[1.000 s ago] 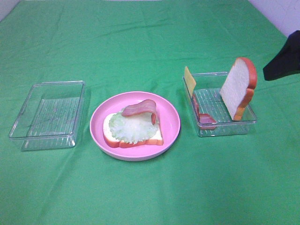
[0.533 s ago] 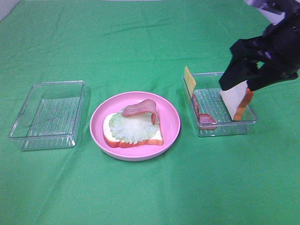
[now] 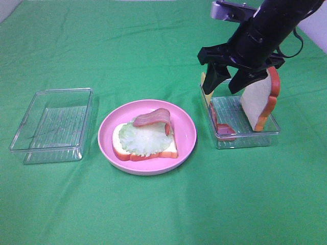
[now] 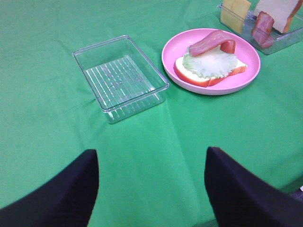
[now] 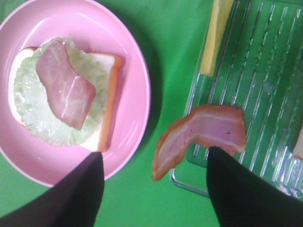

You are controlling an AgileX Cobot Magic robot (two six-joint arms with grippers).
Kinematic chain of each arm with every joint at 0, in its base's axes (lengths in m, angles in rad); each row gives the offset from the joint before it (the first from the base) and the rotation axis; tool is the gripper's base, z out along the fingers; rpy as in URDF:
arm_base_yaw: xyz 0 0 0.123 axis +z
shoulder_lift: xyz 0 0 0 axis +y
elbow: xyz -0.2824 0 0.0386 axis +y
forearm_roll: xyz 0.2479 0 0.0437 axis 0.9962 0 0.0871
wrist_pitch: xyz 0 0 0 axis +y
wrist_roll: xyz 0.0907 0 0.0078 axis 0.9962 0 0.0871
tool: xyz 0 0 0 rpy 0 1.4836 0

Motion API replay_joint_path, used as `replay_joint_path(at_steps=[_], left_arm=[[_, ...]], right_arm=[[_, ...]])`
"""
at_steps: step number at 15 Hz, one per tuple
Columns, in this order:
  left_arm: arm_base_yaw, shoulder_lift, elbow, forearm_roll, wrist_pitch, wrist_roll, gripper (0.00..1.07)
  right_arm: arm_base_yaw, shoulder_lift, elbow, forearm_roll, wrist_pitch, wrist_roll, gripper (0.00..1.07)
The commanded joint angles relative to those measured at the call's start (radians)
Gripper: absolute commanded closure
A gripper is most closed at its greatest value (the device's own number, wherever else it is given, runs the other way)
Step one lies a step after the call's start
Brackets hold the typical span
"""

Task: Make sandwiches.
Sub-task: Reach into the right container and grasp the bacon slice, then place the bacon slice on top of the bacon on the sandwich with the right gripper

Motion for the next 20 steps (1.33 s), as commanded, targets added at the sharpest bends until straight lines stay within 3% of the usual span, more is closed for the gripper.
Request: replay_joint_path(at_steps=[1,4,8,10,11,12,14,20], left_arm=[[-0.003,-0.008,0.001,-0.004,-0.008,0.003,0.44],[-0.003,-0.008,0.001,-0.004,-0.008,0.003,0.44],[-0.003,-0.008,0.001,-0.004,-0.008,0.003,0.44],[-0.003,-0.008,0.001,-0.004,-0.008,0.003,0.44],[-0.003,-0.008,0.001,-0.004,-0.008,0.003,0.44],[-0.003,-0.008,0.001,-0.004,-0.008,0.003,0.44],[-0.003,-0.008,0.001,-0.004,-0.008,0.003,0.44],[-0.003,-0.008,0.001,-0.004,-0.008,0.003,0.44]], right_arm=[[0.001,0.064,-0.067,-0.036,0.059,0.026,0.48],[0.001,0.144,-0.134,-0.073,0.153,0.033,0.48],[0.001,0.205,-0.142,-0.075,0.109,0.033,0.49],[0.001,0.226,-0.148,-0.074,0.103,0.033,0.54],[0.001,0.23,-0.15,-0.075,0.102,0.033,0.64],[0.001,0.23,-0.15,-0.074,0.114,0.033,0.9],[0.001,0.23,-0.15,-0.074,0.13,0.035,1.07],[0.001,0.174,-0.223,-0.073,0.244,0.075,1.07]])
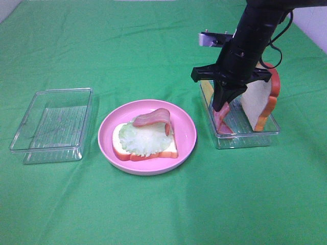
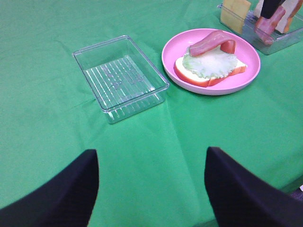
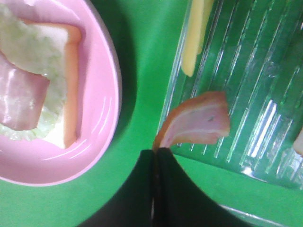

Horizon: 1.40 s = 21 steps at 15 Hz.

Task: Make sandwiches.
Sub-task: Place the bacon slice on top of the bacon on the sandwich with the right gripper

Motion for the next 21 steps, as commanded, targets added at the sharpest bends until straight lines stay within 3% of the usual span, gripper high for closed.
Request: replay_joint_path(at_steps=[1,6,10,12,17,19,21], left_arm=[[-0.003,-0.008,0.001,-0.004,-0.008,0.003,0.44],[-0.003,-0.008,0.001,-0.004,-0.008,0.003,0.44],[-0.003,-0.008,0.001,-0.004,-0.008,0.003,0.44],[-0.003,-0.008,0.001,-0.004,-0.008,0.003,0.44],[-0.003,-0.008,0.001,-0.004,-0.008,0.003,0.44],[-0.003,-0.008,0.001,-0.004,-0.008,0.003,0.44],[-0.003,-0.008,0.001,-0.004,-0.008,0.003,0.44]], right_arm=[[0.0,-0.083,-0.021,0.01,0.053,0.028,1.07],[0.0,-0.202,-0.021,0.214,0.107,-0.001,1.07],[0.0,-0.18,-0.021,0.413,0.101,-0.075,1.07],[0.056,-0.135,-0.021,0.558,0.045,-0.145,1.07],[0.177,-0.027,-0.021,0.643,-0.122,-0.169,1.07],[0.185,0.023,-0.021,0.691,-0.186,-0.175,1.07],[0.18,0.062,-0.021,0.657,-0.226,-0.153,1.07]])
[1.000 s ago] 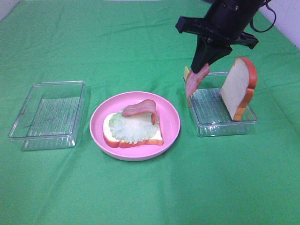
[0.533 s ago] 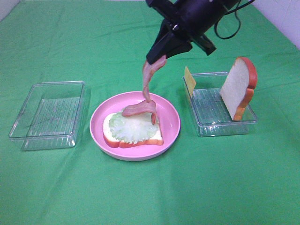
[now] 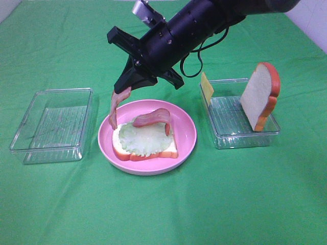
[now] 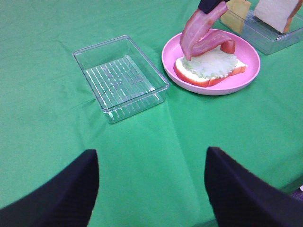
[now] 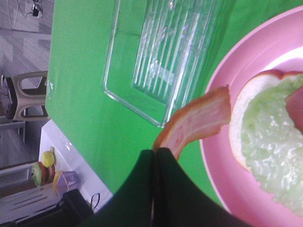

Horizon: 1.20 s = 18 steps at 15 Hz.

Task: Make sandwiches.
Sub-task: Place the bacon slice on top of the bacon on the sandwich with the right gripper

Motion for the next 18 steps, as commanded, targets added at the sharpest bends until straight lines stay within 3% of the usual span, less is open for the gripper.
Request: replay_joint_path(at_steps=[1,5,7,9,12,18], left_arm=[[-0.003,-0.008,0.001,-0.004,-0.008,0.003,0.44],[-0.003,-0.008,0.001,-0.004,-0.008,0.003,0.44],[-0.003,-0.008,0.001,-0.004,-0.008,0.003,0.44],[-0.003,-0.008,0.001,-0.004,-0.008,0.003,0.44],[-0.003,-0.008,0.001,-0.004,-0.008,0.003,0.44],[-0.003,-0.008,0.001,-0.004,-0.008,0.003,0.44]], right_arm=[[-0.006,0.042,-0.003,-0.081,-0.038,0.05,1.07],[-0.005,0.04,-0.003,-0.362,-0.038,0.263,1.07],[-0.005,0.042,-0.003,-0.417,-0.032,0.294,1.01],[-0.005,0.041,-0.003,-0.426,-0.029,0.292,0.71],[-0.005,0.026,-0.021,-0.452,-0.001,0.286,0.47],[-0.005,-0.073,-0.021,-0.502,0.044,0.292,0.47]])
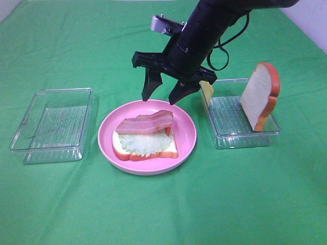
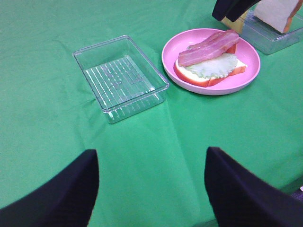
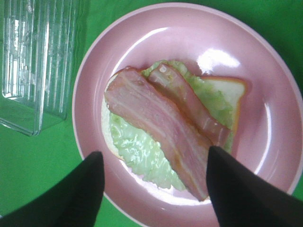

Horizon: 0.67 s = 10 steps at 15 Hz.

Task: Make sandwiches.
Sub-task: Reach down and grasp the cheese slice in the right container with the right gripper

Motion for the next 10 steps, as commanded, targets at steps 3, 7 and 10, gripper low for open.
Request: replay_joint_path(at_steps=[3,7,10], left_arm=[[-0.003,-0.008,0.001,-0.004,-0.008,0.003,0.44],[-0.003,-0.008,0.001,-0.004,-0.008,0.003,0.44],[-0.003,-0.008,0.001,-0.004,-0.008,0.003,0.44]], right_arm=[[-0.006,-0.083,-0.028,-0.164,0.084,0.067,0.48],[-0.02,-0.083,-0.112,-0.338,0.179,0.152,0.48],[-0.114,-0.073,-0.146,-0.317,0.179,0.119,0.49]])
